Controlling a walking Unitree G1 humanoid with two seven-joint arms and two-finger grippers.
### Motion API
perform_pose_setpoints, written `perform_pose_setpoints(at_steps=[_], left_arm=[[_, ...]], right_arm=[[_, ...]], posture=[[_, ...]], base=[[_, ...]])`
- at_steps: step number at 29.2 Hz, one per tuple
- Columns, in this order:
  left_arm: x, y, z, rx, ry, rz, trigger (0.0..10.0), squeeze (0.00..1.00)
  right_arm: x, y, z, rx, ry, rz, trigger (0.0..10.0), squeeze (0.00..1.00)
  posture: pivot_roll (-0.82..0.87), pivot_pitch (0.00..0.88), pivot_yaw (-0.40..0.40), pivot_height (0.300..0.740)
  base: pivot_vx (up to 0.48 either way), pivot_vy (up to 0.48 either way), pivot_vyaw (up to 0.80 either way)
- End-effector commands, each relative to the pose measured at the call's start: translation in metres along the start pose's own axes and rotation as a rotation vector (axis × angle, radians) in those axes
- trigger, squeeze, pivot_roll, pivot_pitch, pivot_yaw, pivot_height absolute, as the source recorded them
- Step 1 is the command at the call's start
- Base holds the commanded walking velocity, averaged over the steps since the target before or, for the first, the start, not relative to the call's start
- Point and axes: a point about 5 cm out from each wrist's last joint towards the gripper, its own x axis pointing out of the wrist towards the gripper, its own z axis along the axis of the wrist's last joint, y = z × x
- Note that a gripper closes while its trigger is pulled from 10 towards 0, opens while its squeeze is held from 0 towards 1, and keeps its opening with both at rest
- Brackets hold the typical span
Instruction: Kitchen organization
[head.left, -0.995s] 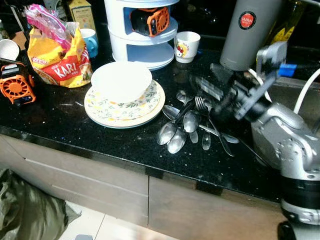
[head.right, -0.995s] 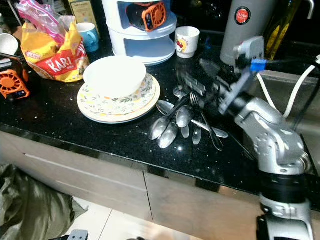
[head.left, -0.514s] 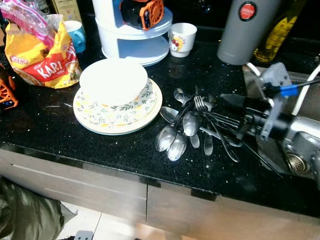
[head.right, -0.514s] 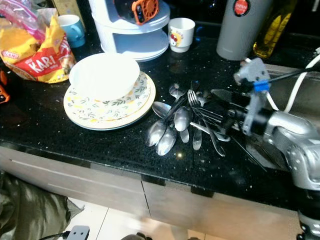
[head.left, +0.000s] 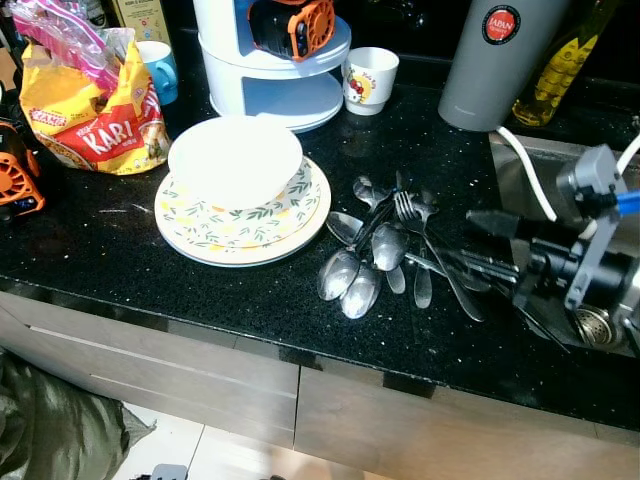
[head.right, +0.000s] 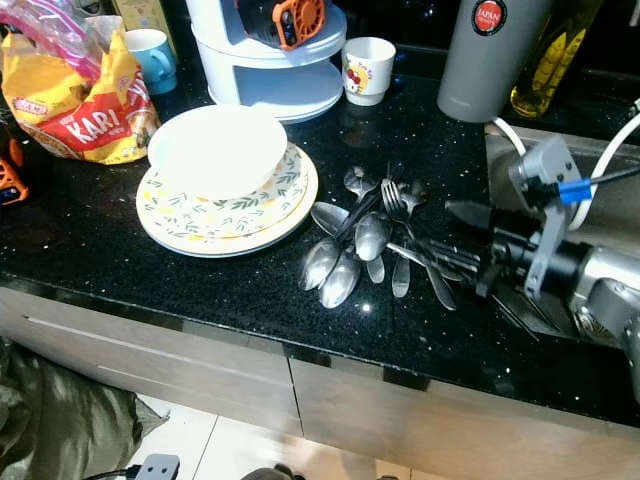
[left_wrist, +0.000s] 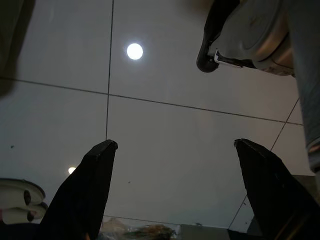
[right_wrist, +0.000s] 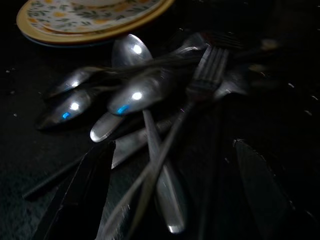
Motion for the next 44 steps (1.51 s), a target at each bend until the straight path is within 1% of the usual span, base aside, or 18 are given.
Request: perform_pose_setpoints(at_steps=[1,3,9,19,22,28,31,32,33,35,36,37,38,39,40,41,42,44], left_arm=[[0.000,-0.005,-0.008,0.014,0.030,-0.012,10.0,0.00],[0.000,-0.005,-0.008,0.017,0.031,-0.013,10.0,0.00],[0.001,-0.007,-0.007,0.021,0.028,-0.017,10.0,0.00],[0.000,-0.003,-0.007,0.025,0.029,-0.009,10.0,0.00],[0.000,-0.002,-0.007,0.024,0.030,-0.008,10.0,0.00],[0.000,-0.004,-0.010,0.025,0.038,-0.007,10.0,0.00],[0.000,-0.005,-0.010,0.025,0.039,-0.007,10.0,0.00],[0.001,-0.006,-0.010,0.026,0.040,-0.007,10.0,0.00],[0.001,-0.007,-0.010,0.026,0.041,-0.006,10.0,0.00],[0.001,-0.007,-0.010,0.026,0.041,-0.006,10.0,0.00],[0.001,-0.007,-0.010,0.025,0.041,-0.006,10.0,0.00],[0.001,-0.007,-0.010,0.026,0.041,-0.004,10.0,0.00],[0.001,-0.007,-0.010,0.026,0.041,-0.004,10.0,0.00],[0.001,-0.007,-0.010,0.024,0.040,-0.003,10.0,0.00],[0.001,-0.007,-0.010,0.024,0.040,-0.003,10.0,0.00],[0.001,-0.006,-0.010,0.024,0.040,-0.002,10.0,0.00],[0.001,-0.006,-0.010,0.023,0.040,-0.002,10.0,0.00],[0.001,-0.006,-0.011,0.022,0.041,-0.002,10.0,0.00]], right_arm=[[-0.010,-0.005,0.001,-0.008,0.018,-0.033,10.0,0.00],[-0.017,-0.006,-0.005,-0.018,0.061,-0.035,10.0,0.00],[-0.024,-0.009,-0.011,0.003,0.078,-0.055,10.0,0.00],[-0.029,-0.010,-0.017,0.024,0.103,-0.061,10.0,0.00],[-0.032,-0.012,-0.020,0.040,0.106,-0.066,10.0,0.00],[-0.037,-0.015,-0.032,0.121,0.102,-0.069,10.0,0.00],[-0.037,-0.015,-0.036,0.140,0.107,-0.073,10.0,0.00],[-0.038,-0.016,-0.039,0.154,0.113,-0.078,9.3,0.00],[-0.038,-0.016,-0.043,0.168,0.124,-0.081,7.3,0.00],[-0.039,-0.016,-0.045,0.176,0.132,-0.082,7.3,0.00],[-0.039,-0.016,-0.047,0.184,0.136,-0.080,4.7,0.00],[-0.037,-0.015,-0.048,0.194,0.145,-0.079,2.7,0.00],[-0.037,-0.015,-0.048,0.194,0.145,-0.079,2.7,0.00],[-0.037,-0.014,-0.048,0.196,0.150,-0.076,0.5,0.00],[-0.036,-0.013,-0.049,0.198,0.156,-0.074,0.0,0.00],[-0.036,-0.013,-0.049,0.198,0.162,-0.073,0.4,0.00],[-0.036,-0.012,-0.049,0.199,0.167,-0.072,0.0,0.00],[-0.036,-0.012,-0.050,0.199,0.171,-0.070,0.0,0.00]], posture=[[-0.02,0.119,-0.025,0.740],[-0.02,0.117,-0.026,0.740],[-0.02,0.111,-0.026,0.740],[-0.02,0.109,-0.025,0.740],[-0.02,0.112,-0.026,0.740],[-0.03,0.115,-0.026,0.740],[-0.03,0.116,-0.026,0.740],[-0.03,0.116,-0.025,0.740],[-0.03,0.117,-0.023,0.740],[-0.03,0.117,-0.023,0.740],[-0.03,0.116,-0.024,0.740],[-0.03,0.116,-0.024,0.740],[-0.03,0.116,-0.024,0.740],[-0.03,0.116,-0.024,0.740],[-0.03,0.116,-0.024,0.740],[-0.03,0.116,-0.024,0.740],[-0.03,0.117,-0.026,0.740],[-0.03,0.117,-0.026,0.740]], base=[[0.000,0.000,0.00],[0.000,0.000,0.00],[0.000,0.000,0.00],[0.000,0.000,0.00],[0.000,0.000,0.00],[0.000,0.000,0.00],[0.000,0.000,0.00],[0.000,0.000,0.00],[0.000,0.000,0.00],[0.000,0.000,0.00],[0.000,0.000,0.00],[0.000,0.000,0.00],[0.000,0.000,0.00],[0.000,0.000,0.00],[0.000,0.000,0.00],[0.000,0.000,0.00],[0.000,0.000,0.00],[0.000,0.000,0.00]])
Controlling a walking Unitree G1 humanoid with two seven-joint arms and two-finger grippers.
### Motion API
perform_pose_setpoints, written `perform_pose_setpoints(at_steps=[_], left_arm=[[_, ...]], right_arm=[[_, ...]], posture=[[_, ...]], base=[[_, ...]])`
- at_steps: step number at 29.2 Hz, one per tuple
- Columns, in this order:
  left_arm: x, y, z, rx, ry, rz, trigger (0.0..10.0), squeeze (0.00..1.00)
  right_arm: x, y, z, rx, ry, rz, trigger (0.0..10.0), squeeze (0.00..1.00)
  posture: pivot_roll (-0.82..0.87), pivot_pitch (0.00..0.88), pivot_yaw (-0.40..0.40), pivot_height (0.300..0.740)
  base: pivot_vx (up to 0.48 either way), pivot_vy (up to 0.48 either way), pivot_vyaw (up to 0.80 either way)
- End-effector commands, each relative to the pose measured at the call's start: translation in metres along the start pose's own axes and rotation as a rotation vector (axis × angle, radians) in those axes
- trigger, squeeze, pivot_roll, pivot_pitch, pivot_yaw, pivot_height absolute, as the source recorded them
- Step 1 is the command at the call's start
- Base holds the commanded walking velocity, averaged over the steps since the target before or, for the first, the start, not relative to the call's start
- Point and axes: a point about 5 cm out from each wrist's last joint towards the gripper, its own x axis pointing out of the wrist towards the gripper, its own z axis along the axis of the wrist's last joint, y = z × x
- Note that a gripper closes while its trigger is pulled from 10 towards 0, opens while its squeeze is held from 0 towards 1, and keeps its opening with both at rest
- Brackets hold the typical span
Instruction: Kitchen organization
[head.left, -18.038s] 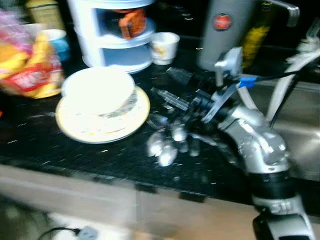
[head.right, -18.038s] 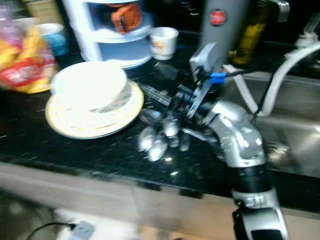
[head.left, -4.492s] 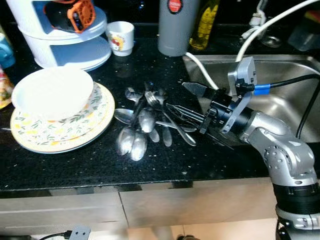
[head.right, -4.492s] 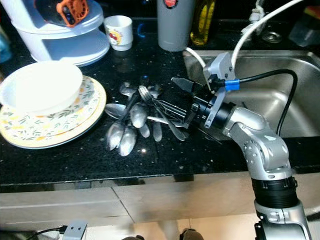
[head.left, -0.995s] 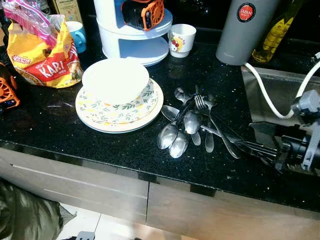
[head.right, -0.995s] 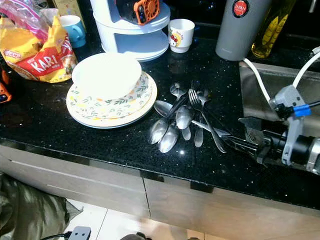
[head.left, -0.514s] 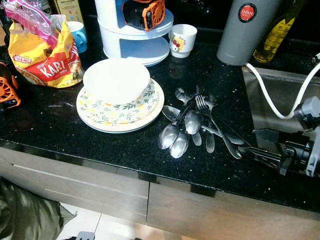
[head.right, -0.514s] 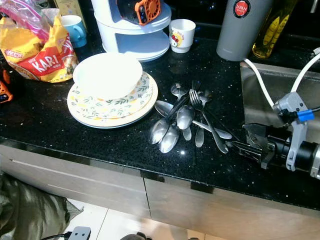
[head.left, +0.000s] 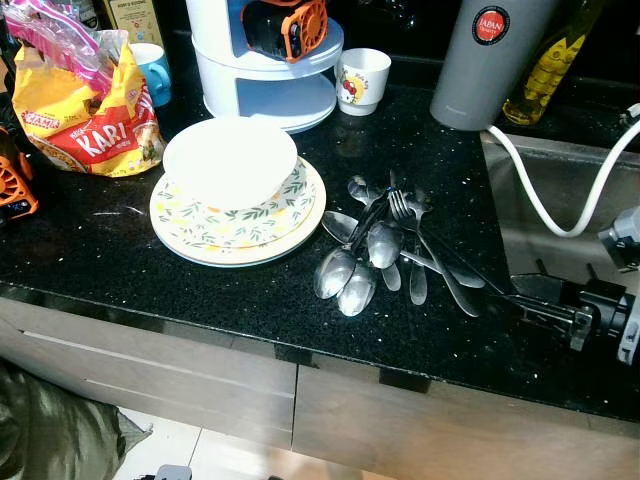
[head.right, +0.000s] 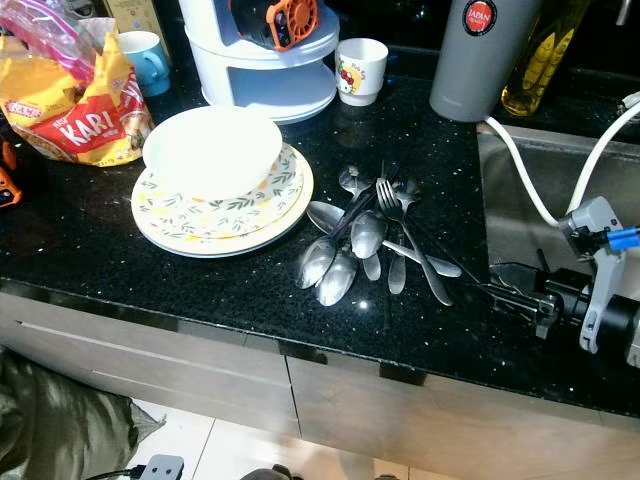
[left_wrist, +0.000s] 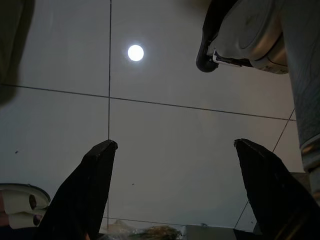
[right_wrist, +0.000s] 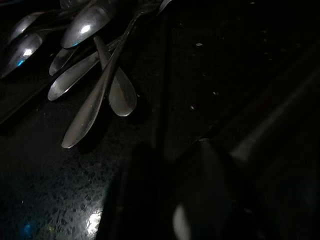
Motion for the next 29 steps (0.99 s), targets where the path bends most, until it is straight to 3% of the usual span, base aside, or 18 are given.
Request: perform_pose_setpoints(at_steps=[1,12,21,22,25,26,27,28,29], left_arm=[[0.000,-0.002,-0.010,0.003,0.035,-0.005,10.0,0.00],[-0.001,-0.002,-0.012,0.001,0.035,-0.006,10.0,0.00],[0.000,-0.003,-0.008,0.006,0.032,-0.005,10.0,0.00],[0.000,-0.003,-0.008,0.007,0.032,-0.005,10.0,0.00],[0.000,-0.003,-0.008,0.008,0.032,-0.005,10.0,0.00],[0.000,-0.003,-0.008,0.008,0.032,-0.005,10.0,0.00],[0.000,-0.003,-0.008,0.008,0.032,-0.005,10.0,0.00],[0.000,-0.003,-0.008,0.008,0.032,-0.005,10.0,0.00],[0.000,-0.003,-0.008,0.008,0.032,-0.005,10.0,0.00]], right_arm=[[0.004,0.004,-0.011,0.031,0.057,0.023,0.0,0.00],[0.006,0.007,-0.009,0.022,0.061,0.029,0.0,0.00],[0.008,0.003,-0.001,-0.016,-0.019,-0.015,0.0,0.00],[0.007,-0.001,0.002,-0.023,-0.034,-0.047,10.0,0.00],[0.006,-0.004,0.005,-0.028,-0.049,-0.070,10.0,0.00],[0.004,-0.007,0.008,-0.023,-0.066,-0.082,10.0,0.35],[0.004,-0.007,0.008,-0.023,-0.066,-0.082,10.0,0.35],[0.001,-0.006,0.011,-0.023,-0.084,-0.069,10.0,1.00],[-0.002,-0.005,0.015,-0.028,-0.099,-0.050,10.0,1.00]], posture=[[-0.03,0.117,-0.026,0.740],[-0.03,0.119,-0.029,0.740],[-0.03,0.120,-0.026,0.740],[-0.03,0.120,-0.028,0.740],[-0.03,0.118,-0.029,0.740],[-0.03,0.118,-0.031,0.740],[-0.03,0.118,-0.031,0.740],[-0.03,0.115,-0.033,0.740],[-0.03,0.115,-0.033,0.740]], base=[[0.000,0.000,0.00],[0.000,0.000,0.00],[0.000,0.000,0.00],[0.000,0.000,0.00],[0.000,0.000,0.00],[0.000,0.000,0.00],[0.000,0.000,0.00],[0.000,0.000,0.00],[0.000,0.000,0.00]])
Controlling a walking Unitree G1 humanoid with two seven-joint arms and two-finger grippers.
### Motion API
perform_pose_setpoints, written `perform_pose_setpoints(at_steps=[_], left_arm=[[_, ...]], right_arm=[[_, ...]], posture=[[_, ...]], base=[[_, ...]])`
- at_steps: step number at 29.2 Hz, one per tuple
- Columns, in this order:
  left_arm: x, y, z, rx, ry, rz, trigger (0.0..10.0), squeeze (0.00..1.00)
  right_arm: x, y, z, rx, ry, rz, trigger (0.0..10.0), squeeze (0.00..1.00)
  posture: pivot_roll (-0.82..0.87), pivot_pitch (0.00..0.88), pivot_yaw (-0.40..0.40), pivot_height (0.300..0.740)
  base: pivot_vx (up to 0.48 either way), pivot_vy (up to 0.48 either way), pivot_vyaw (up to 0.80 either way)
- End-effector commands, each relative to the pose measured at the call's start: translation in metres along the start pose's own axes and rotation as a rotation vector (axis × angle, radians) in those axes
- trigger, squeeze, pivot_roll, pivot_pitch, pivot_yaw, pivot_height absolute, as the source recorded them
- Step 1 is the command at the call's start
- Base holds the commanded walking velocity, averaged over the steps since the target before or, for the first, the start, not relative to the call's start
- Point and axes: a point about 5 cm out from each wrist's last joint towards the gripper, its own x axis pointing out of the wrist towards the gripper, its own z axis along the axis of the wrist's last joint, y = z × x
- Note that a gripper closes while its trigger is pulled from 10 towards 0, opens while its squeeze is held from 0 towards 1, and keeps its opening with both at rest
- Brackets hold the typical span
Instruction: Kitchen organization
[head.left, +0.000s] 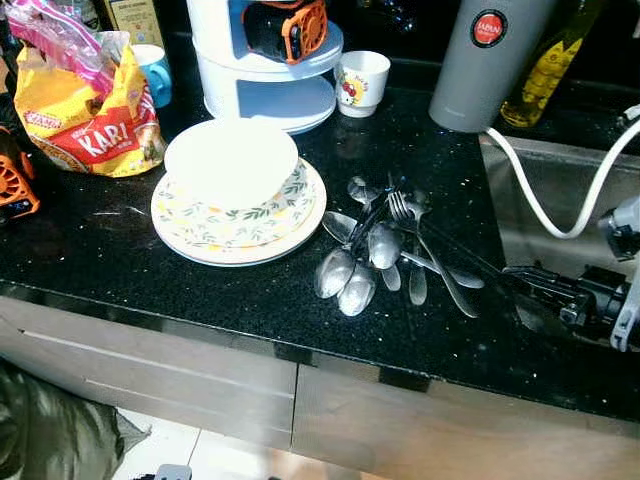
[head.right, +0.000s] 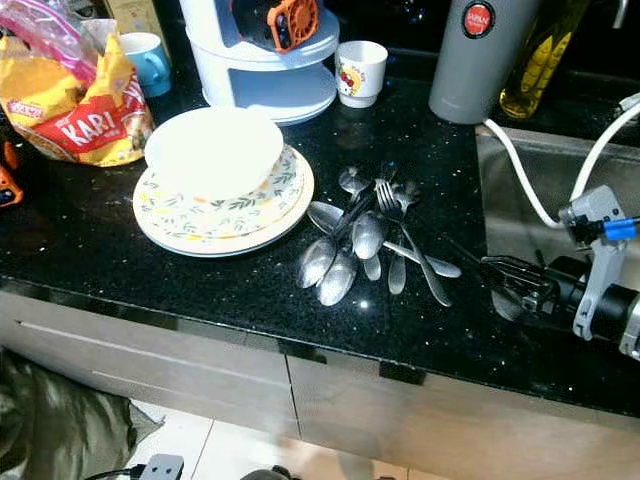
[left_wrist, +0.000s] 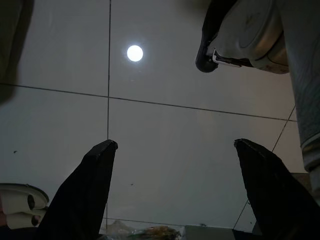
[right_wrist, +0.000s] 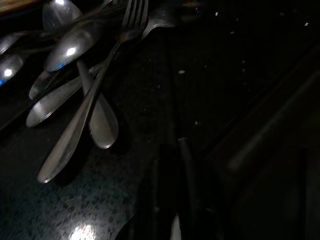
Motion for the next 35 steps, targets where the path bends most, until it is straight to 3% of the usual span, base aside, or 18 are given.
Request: perform_pose_setpoints(at_steps=[1,3,4,5,6,8,9,19,35], left_arm=[[0.000,-0.003,-0.009,0.003,0.032,-0.007,10.0,0.00],[0.000,-0.003,-0.009,0.003,0.032,-0.007,10.0,0.00],[0.000,-0.004,-0.009,0.004,0.032,-0.009,10.0,0.00],[0.000,-0.004,-0.009,0.004,0.033,-0.009,10.0,0.00],[0.000,-0.004,-0.009,0.004,0.033,-0.010,10.0,0.00],[0.000,-0.004,-0.009,0.004,0.032,-0.010,10.0,0.00],[0.000,-0.005,-0.009,0.004,0.032,-0.010,10.0,0.00],[0.000,-0.005,-0.009,0.005,0.032,-0.010,10.0,0.00],[0.001,-0.008,-0.008,-0.004,0.031,-0.011,10.0,0.00]], right_arm=[[-0.008,-0.002,0.009,-0.007,-0.040,0.008,10.0,1.00],[-0.012,-0.004,0.012,-0.015,-0.045,0.003,10.0,1.00],[-0.017,-0.007,0.013,-0.024,-0.038,-0.007,10.0,0.62],[-0.018,-0.008,0.012,-0.027,-0.031,-0.007,10.0,0.62],[-0.021,-0.009,0.012,-0.031,-0.022,-0.009,10.0,0.08],[-0.022,-0.010,0.012,-0.034,-0.017,-0.010,10.0,0.08],[-0.024,-0.010,0.012,-0.045,-0.003,-0.013,10.0,0.00],[-0.045,-0.017,0.015,-0.138,0.141,-0.025,10.0,0.00],[-0.038,-0.016,0.014,-0.241,0.266,-0.025,10.0,0.00]], posture=[[-0.03,0.113,-0.035,0.740],[-0.04,0.112,-0.036,0.740],[-0.04,0.110,-0.038,0.740],[-0.04,0.110,-0.039,0.740],[-0.04,0.108,-0.041,0.740],[-0.04,0.108,-0.041,0.740],[-0.04,0.107,-0.043,0.740],[-0.04,0.104,-0.044,0.740],[-0.03,0.114,-0.043,0.740]], base=[[0.000,0.000,0.00],[0.000,0.000,0.00],[0.000,0.000,0.00],[0.000,0.000,0.00],[0.000,0.000,0.00],[0.000,0.000,0.00],[0.000,0.000,0.00],[0.000,0.000,0.00],[0.000,0.000,0.00]])
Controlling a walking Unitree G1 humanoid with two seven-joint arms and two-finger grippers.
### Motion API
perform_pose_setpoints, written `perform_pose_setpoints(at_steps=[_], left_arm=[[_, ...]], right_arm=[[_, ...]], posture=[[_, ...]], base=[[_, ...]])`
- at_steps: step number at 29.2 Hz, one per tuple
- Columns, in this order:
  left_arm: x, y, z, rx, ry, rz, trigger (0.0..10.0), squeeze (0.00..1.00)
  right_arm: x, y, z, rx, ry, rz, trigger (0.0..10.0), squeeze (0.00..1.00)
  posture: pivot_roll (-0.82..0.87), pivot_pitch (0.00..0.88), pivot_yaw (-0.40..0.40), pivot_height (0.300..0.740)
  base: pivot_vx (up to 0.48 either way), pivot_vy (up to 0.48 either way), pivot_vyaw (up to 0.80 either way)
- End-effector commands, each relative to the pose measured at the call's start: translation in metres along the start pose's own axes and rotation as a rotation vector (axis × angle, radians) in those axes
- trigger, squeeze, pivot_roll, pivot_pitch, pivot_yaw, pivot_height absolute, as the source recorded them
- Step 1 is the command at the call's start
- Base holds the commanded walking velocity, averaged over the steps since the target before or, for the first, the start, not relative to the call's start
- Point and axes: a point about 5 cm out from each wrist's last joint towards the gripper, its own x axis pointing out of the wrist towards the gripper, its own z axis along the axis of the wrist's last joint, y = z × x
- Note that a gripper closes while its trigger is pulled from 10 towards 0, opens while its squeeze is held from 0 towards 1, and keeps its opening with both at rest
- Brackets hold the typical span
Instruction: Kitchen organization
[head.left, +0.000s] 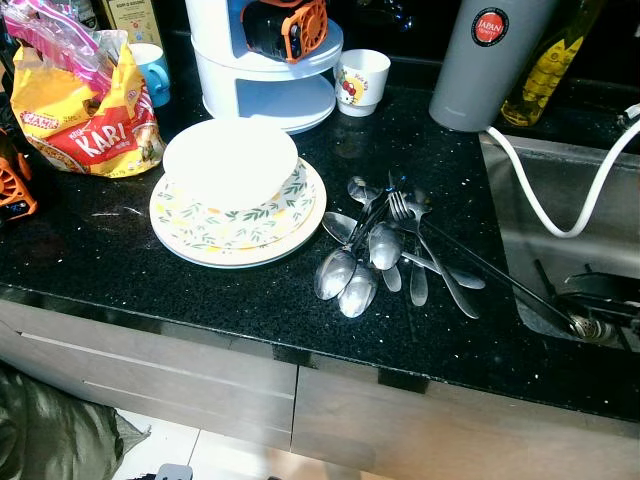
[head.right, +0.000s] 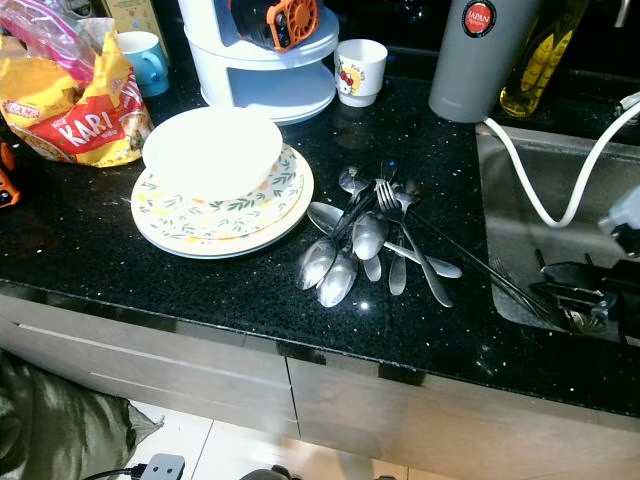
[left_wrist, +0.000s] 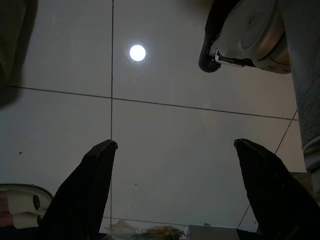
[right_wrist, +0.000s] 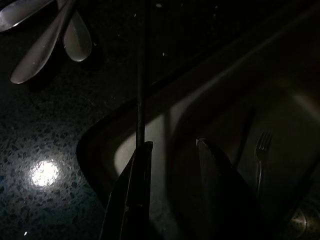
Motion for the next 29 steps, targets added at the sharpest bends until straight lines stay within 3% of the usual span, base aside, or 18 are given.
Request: perform_pose_setpoints(at_steps=[1,16,24,29], left_arm=[[0.000,-0.004,-0.008,-0.006,0.031,-0.007,10.0,0.00],[0.000,-0.005,-0.009,-0.010,0.030,-0.008,10.0,0.00],[0.000,-0.004,-0.009,-0.012,0.030,-0.005,10.0,0.00],[0.000,-0.005,-0.009,-0.010,0.030,-0.007,10.0,0.00]], right_arm=[[0.003,0.002,0.000,-0.019,0.023,0.013,10.0,0.00],[0.016,0.005,-0.003,-0.043,0.048,0.028,10.0,0.00],[0.011,-0.001,0.020,-0.026,-0.119,0.004,10.0,0.00],[0.010,0.005,0.018,-0.031,-0.099,0.049,10.0,0.00]], posture=[[-0.03,0.114,-0.043,0.740],[-0.03,0.113,-0.041,0.740],[-0.03,0.113,-0.041,0.740],[-0.03,0.114,-0.041,0.740]], base=[[0.000,0.000,0.00],[0.000,0.000,0.00],[0.000,0.000,0.00],[0.000,0.000,0.00]])
